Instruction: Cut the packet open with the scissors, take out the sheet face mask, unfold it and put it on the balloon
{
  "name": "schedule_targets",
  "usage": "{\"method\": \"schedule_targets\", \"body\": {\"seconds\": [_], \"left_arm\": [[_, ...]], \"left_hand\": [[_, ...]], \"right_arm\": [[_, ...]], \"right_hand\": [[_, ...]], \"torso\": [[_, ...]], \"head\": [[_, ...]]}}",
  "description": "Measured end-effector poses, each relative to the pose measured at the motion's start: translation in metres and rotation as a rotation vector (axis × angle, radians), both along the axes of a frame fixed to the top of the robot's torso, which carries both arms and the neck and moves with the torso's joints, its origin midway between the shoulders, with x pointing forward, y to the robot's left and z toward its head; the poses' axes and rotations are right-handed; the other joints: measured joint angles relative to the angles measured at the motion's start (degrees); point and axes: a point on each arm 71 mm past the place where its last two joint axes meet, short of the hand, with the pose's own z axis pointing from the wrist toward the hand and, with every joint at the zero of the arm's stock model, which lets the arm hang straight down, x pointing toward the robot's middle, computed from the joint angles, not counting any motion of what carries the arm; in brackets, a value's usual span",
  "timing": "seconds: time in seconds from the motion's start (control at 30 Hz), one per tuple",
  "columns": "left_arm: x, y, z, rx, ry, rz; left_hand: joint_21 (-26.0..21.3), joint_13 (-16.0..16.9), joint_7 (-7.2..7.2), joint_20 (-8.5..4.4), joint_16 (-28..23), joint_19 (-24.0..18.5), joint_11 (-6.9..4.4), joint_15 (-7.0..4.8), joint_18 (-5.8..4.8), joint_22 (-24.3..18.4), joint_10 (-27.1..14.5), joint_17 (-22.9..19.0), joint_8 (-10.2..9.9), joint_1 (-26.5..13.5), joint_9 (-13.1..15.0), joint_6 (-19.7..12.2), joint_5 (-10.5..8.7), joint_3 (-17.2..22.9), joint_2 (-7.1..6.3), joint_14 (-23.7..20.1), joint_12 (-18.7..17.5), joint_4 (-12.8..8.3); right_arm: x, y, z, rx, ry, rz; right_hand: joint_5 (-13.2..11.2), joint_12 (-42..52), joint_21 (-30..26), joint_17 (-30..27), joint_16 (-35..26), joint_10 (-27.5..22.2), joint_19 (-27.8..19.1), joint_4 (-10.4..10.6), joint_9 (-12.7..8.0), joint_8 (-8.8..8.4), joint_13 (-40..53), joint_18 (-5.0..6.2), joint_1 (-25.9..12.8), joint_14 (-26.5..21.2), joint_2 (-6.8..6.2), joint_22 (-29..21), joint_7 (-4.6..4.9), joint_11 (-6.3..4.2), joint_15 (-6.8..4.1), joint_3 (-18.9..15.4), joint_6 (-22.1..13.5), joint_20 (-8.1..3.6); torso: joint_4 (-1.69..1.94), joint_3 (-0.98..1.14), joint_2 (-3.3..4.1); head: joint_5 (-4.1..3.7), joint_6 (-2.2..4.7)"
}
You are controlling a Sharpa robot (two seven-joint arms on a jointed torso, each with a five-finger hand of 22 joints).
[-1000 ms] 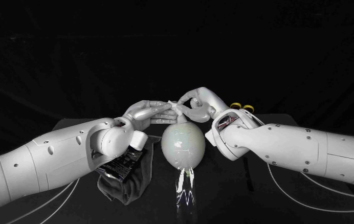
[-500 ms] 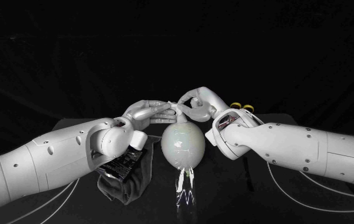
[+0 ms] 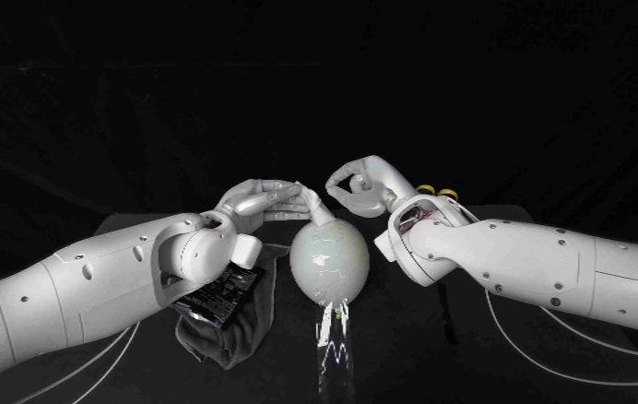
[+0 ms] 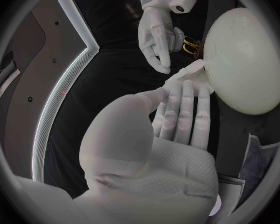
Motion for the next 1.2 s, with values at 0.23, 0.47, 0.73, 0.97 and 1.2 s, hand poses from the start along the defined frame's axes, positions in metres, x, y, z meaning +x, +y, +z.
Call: {"method": "schedule_targets", "body": {"seconds": [0.23, 0.47, 0.73, 0.97, 1.2], "left_arm": [[0.0, 0.0, 0.0, 0.0, -0.003, 0.005], [0.0, 0.0, 0.0, 0.001, -0.007, 0.001], [-0.001, -0.003, 0.001, 0.005, -0.023, -0.008], [-0.002, -0.005, 0.002, 0.007, -0.038, -0.015], [-0.002, -0.006, 0.003, 0.007, -0.049, -0.017]], "left_hand": [[0.0, 0.0, -0.01, 0.0, 0.0, 0.0, 0.01, 0.0, -0.01, 0.0, -0.01, 0.0, 0.02, 0.01, 0.0, -0.02, -0.05, 0.16, -0.02, 0.0, 0.0, 0.16], [0.0, -0.06, -0.02, 0.0, 0.28, 0.0, 0.02, 0.0, -0.01, 0.0, -0.02, 0.22, 0.03, -0.01, 0.0, -0.03, -0.19, 0.33, -0.04, -0.61, 0.0, 0.01], [0.0, -0.4, 0.3, 0.53, 0.28, -1.83, 1.19, 1.25, -0.02, -0.05, -3.08, 0.61, 0.03, -0.07, 0.01, -0.57, 0.06, 2.22, -0.03, -4.53, -1.55, -0.46], [0.0, -0.46, 0.72, 0.7, 0.89, -3.4, 2.14, 2.13, -0.02, -0.08, -7.32, 0.93, 0.46, -0.77, 0.04, -1.25, 0.06, 3.68, 0.03, -7.68, -1.55, -0.47], [0.0, -0.51, 0.7, 0.7, 1.36, -3.4, 2.43, 2.26, -0.03, -0.09, -8.2, 1.08, 0.54, -1.29, 0.07, -1.38, 0.06, 3.81, 0.11, -8.0, -1.55, -0.46]], "right_arm": [[0.001, -0.002, 0.0, 0.004, 0.004, -0.008], [0.001, 0.0, -0.001, 0.01, 0.013, -0.008], [0.002, 0.011, -0.002, 0.026, 0.035, 0.005], [0.004, 0.017, -0.003, 0.033, 0.051, 0.01], [0.005, 0.018, -0.005, 0.032, 0.065, 0.01]], "right_hand": [[-0.01, 0.38, 0.51, 0.0, -0.05, 0.0, 0.0, -0.55, 0.0, 0.0, -0.02, 0.0, 0.0, 0.0, 0.0, 0.01, -0.15, 0.0, 0.0, 0.54, 0.13, 0.0], [0.28, -0.91, -0.8, -0.02, 0.06, 0.16, 0.11, 1.38, 0.34, -0.42, 0.01, 0.0, -3.29, 0.09, -0.93, 0.0, 1.17, 1.09, 0.95, -1.41, -2.25, 0.2], [-0.11, -1.0, -0.82, -0.05, 0.05, 0.32, 0.13, 4.21, -1.33, -3.0, 0.03, -0.02, -7.43, 0.11, -3.45, -0.04, 2.04, 1.75, 1.53, -5.81, -3.69, 0.95], [-0.11, -1.0, -0.83, -0.04, 0.01, 0.32, 0.13, 4.61, -1.61, -3.21, 0.02, -0.01, -7.66, 0.11, -3.22, -0.03, 2.04, 1.75, 1.53, -6.51, -3.69, 0.95], [-0.11, -1.01, -1.04, 0.0, -0.12, 0.31, -0.07, 4.85, -1.71, -3.21, -0.02, -0.02, -7.66, 0.11, -3.22, 0.0, 2.04, 1.75, 1.53, -6.75, -3.68, 1.15]], "torso": [[0.0, 0.01, 0.01], [-0.01, 0.01, 0.02], [-0.01, 0.01, 0.03], [0.01, -0.02, 0.03], [0.02, -0.02, 0.02]], "head": [[0.0, 0.0], [0.01, 0.04], [-0.07, 0.1], [-0.08, 0.1], [-0.03, 0.08]]}}
